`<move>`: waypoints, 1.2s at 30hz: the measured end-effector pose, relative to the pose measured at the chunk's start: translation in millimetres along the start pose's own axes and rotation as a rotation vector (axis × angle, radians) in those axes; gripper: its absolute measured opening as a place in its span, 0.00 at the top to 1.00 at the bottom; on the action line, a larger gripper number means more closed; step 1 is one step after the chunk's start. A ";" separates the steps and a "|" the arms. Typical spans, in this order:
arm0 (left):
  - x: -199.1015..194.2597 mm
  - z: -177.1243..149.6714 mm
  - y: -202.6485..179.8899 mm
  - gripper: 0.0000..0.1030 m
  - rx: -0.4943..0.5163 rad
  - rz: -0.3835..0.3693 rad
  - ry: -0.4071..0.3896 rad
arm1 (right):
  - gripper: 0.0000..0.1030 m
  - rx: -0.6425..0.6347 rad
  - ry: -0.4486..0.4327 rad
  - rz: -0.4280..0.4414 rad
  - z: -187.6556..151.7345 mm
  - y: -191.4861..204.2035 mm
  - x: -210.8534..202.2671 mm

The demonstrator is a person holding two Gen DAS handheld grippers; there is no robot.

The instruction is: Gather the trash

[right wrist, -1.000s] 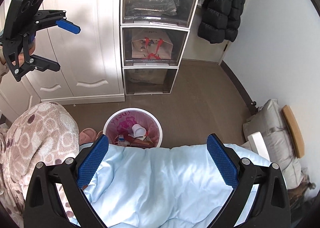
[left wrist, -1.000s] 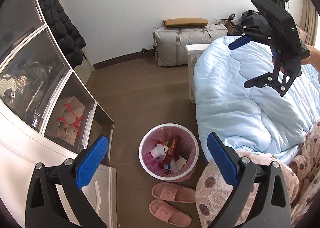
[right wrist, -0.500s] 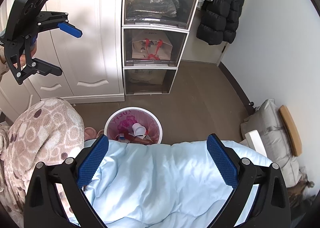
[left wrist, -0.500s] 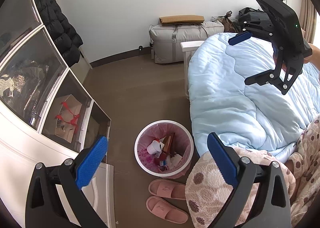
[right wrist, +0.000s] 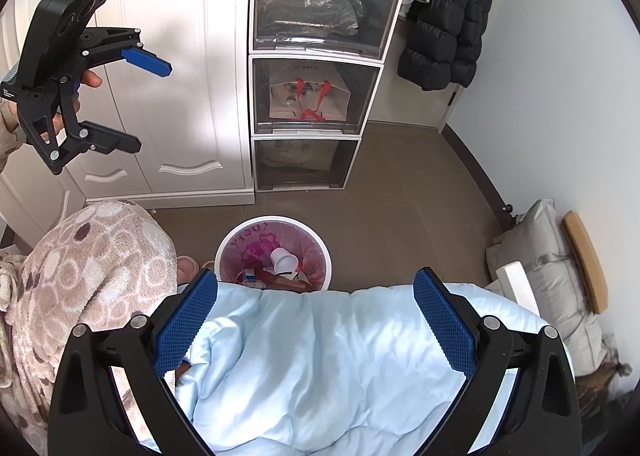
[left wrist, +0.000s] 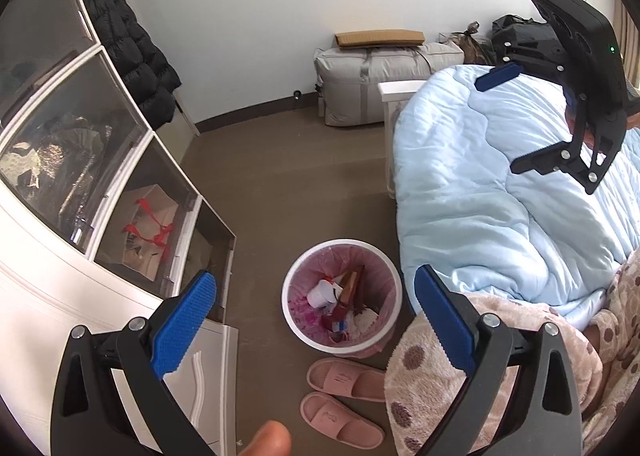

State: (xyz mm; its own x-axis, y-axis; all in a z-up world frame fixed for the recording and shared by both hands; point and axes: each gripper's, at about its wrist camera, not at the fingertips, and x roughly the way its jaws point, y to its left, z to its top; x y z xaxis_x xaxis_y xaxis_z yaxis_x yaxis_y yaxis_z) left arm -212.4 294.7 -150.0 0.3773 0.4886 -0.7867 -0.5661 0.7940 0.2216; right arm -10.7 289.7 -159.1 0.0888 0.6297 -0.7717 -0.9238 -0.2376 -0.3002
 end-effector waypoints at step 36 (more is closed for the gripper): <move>19.9 2.4 -5.1 0.05 0.017 -0.041 0.047 | 0.07 -0.002 0.013 0.024 -0.3 4.1 16.1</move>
State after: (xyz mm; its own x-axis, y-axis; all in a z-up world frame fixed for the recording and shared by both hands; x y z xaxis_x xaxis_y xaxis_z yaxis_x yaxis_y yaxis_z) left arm -200.2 301.2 -165.4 0.3654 0.4381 -0.8213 -0.5383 0.8193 0.1975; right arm -12.9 298.6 -172.9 0.0711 0.6143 -0.7858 -0.9251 -0.2539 -0.2822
